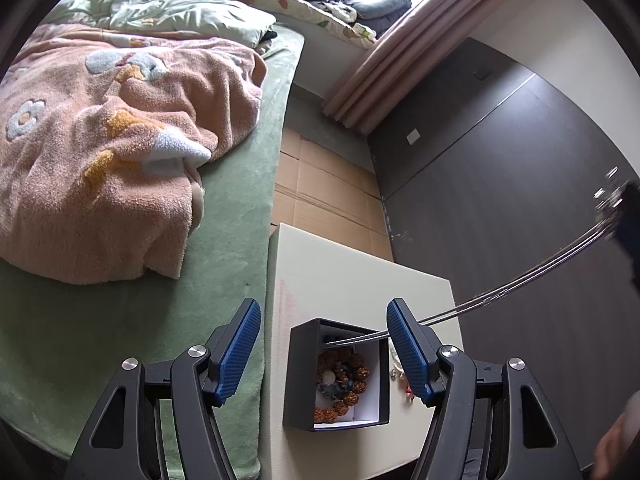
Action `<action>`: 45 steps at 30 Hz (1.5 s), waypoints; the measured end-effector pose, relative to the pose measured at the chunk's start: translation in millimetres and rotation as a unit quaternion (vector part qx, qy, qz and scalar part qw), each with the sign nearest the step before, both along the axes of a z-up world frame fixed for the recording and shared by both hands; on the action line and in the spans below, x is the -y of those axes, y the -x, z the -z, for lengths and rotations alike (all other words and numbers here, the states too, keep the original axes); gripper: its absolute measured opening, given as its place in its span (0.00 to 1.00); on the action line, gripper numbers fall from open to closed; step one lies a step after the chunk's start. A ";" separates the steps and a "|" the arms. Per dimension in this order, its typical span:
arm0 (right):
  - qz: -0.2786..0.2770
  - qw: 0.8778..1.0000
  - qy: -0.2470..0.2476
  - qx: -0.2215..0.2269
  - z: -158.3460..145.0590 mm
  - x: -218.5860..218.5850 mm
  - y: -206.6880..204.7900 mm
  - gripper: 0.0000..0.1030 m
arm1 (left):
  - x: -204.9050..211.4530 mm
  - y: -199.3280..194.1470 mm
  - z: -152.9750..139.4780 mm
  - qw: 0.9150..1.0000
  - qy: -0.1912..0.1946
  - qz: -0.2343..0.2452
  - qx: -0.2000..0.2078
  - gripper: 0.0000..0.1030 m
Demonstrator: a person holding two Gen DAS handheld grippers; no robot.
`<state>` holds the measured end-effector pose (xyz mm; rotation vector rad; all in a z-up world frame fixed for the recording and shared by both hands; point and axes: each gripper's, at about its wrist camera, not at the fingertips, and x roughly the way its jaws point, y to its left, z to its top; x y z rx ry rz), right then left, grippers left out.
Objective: Organize jewelry
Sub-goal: 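Lift the silver chain pendant with the right tool and carry it over the box, then lower the silver chain into the black box and open the right tool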
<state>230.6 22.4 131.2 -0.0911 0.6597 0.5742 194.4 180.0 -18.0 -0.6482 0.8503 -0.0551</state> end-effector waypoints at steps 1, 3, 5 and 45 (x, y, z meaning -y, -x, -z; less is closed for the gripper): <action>0.001 1.000 0.000 -0.011 8.9 1.4 -4.2 0.33 | -1.2 0.1 1.1 1.000 0.001 -0.002 -0.003 0.65; 0.004 0.999 0.001 -0.037 30.6 4.8 -13.4 0.33 | -3.1 -0.2 3.0 1.000 0.002 -0.006 -0.007 0.65; 0.002 0.998 -0.001 -0.062 50.6 7.2 -20.4 0.33 | -5.1 -1.2 5.7 1.000 0.004 -0.009 -0.013 0.65; 0.065 0.982 -0.039 -0.174 166.7 149.9 -49.5 0.50 | 63.5 -33.4 21.0 0.996 -0.056 0.060 -0.029 0.65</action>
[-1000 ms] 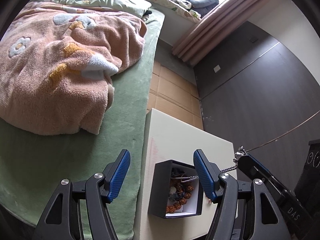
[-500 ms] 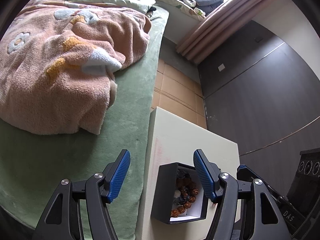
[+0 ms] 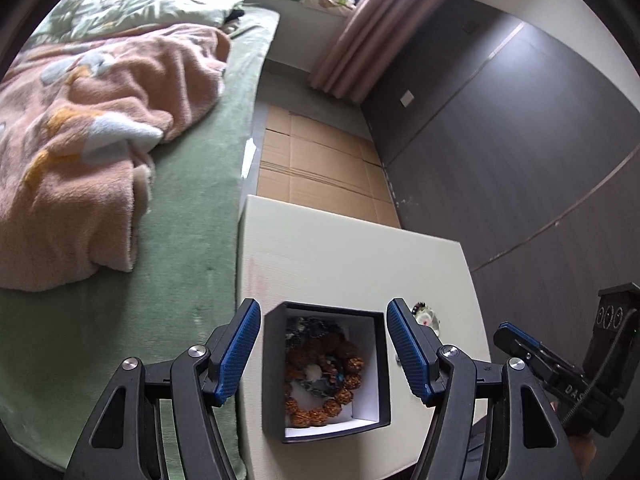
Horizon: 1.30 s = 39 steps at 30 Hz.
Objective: Organize jewelry
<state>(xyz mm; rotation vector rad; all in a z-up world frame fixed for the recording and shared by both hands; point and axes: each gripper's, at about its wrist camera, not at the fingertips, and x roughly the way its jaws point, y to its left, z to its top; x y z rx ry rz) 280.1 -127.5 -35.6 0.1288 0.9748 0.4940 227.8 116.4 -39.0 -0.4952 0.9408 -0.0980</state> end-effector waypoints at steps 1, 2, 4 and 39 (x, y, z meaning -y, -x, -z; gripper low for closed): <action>0.008 1.000 0.000 -0.004 4.8 10.1 -1.0 0.50 | 7.2 -1.5 0.0 1.000 -0.005 0.009 0.002 0.65; 0.014 1.000 -0.003 -0.009 9.7 18.5 -2.1 0.50 | 14.0 -2.8 0.5 1.000 -0.009 0.019 0.004 0.65; 0.027 0.999 -0.005 -0.020 20.0 31.3 -3.0 0.51 | 29.3 -5.8 1.3 0.999 -0.017 0.038 0.005 0.65; 0.168 0.966 -0.122 -0.153 109.1 145.0 -9.5 0.78 | 202.1 -48.0 102.8 0.972 -0.061 0.184 -0.130 0.19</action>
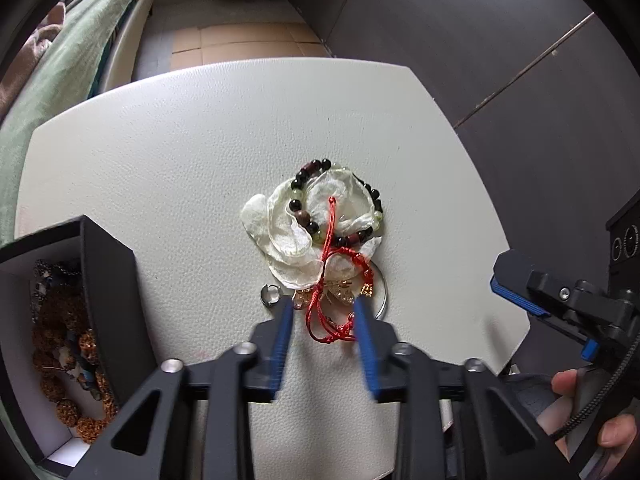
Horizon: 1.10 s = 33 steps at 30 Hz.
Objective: Organize jewelry
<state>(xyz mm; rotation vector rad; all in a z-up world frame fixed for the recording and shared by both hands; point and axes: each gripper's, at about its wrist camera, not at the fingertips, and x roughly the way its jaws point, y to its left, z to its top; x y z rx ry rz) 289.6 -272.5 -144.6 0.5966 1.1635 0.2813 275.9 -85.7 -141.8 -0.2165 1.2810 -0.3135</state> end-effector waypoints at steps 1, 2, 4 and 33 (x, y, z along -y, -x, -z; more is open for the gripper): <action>0.002 1.000 0.002 0.001 -0.1 -0.9 -0.4 0.78 | -0.3 0.2 1.7 1.000 0.001 0.000 -0.002 0.16; 0.002 1.000 0.004 0.001 0.2 -2.1 -0.8 0.78 | -1.5 -0.9 3.8 1.000 0.005 -0.001 -0.004 0.11; 0.003 1.000 0.010 0.000 1.1 -4.7 -1.6 0.78 | -4.7 1.7 2.3 1.000 0.015 0.000 -0.001 0.05; -0.081 0.996 0.045 0.017 6.3 -94.2 -17.1 0.41 | -87.7 13.8 -72.8 0.991 0.087 -0.048 0.089 0.03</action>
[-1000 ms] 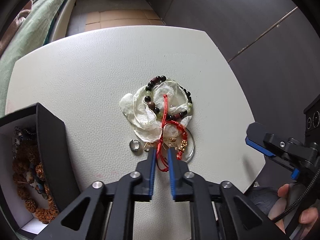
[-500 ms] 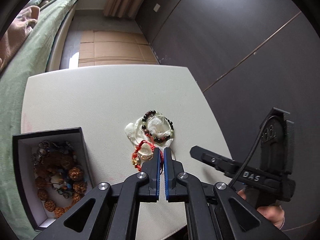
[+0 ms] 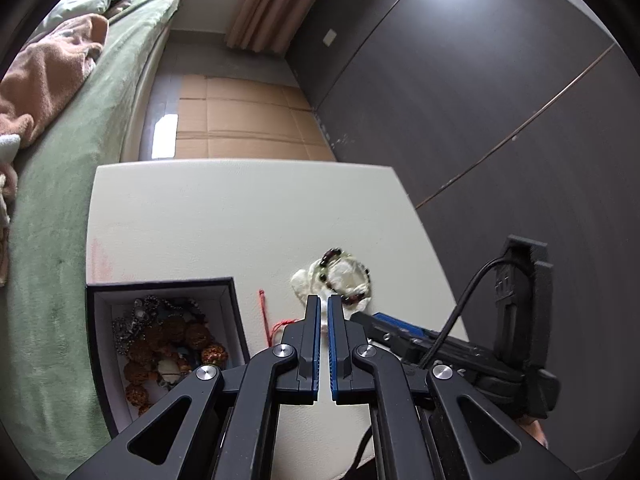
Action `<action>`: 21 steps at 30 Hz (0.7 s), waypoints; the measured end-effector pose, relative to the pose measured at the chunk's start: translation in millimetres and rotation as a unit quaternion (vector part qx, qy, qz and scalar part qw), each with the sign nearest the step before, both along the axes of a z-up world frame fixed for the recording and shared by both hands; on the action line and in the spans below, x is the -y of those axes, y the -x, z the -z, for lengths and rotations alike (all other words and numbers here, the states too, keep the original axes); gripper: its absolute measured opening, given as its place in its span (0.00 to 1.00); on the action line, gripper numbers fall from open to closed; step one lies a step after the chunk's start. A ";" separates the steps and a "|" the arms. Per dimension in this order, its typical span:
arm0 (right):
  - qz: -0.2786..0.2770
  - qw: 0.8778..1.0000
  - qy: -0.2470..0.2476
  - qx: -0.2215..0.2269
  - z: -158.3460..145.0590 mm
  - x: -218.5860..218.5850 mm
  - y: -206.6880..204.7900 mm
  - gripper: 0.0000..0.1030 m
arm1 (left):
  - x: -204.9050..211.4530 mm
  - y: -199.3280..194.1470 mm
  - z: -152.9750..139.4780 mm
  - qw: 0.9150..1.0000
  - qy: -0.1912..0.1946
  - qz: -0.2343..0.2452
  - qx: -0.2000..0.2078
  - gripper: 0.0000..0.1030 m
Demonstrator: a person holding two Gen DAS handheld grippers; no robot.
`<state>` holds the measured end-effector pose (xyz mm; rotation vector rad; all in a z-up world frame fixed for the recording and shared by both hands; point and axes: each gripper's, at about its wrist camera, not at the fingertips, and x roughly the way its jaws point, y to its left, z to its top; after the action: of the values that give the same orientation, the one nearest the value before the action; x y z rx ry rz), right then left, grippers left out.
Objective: Organize jewelry
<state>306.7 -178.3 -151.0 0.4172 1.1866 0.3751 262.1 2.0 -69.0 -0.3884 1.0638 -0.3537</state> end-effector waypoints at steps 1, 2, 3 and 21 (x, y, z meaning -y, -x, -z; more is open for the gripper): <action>0.002 1.000 -0.001 -0.006 1.3 -0.8 -1.1 0.41 | 2.7 -2.2 5.1 1.000 -0.008 0.002 -0.010 0.03; 0.005 1.000 -0.006 -0.011 2.8 1.2 -1.9 0.41 | 5.9 -3.6 10.6 1.000 -0.013 0.006 -0.021 0.03; 0.011 1.000 -0.014 -0.016 3.3 4.0 -2.1 0.42 | 9.0 -5.0 15.7 0.999 -0.016 0.012 -0.033 0.04; 0.096 0.995 -0.040 -0.007 -7.2 78.5 20.3 0.58 | 60.9 -10.7 55.3 0.992 -0.103 0.047 -0.055 0.34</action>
<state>286.4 -256.8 -143.8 0.5998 1.1372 0.2549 272.8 -58.9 -124.3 -0.1756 1.2179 -0.3059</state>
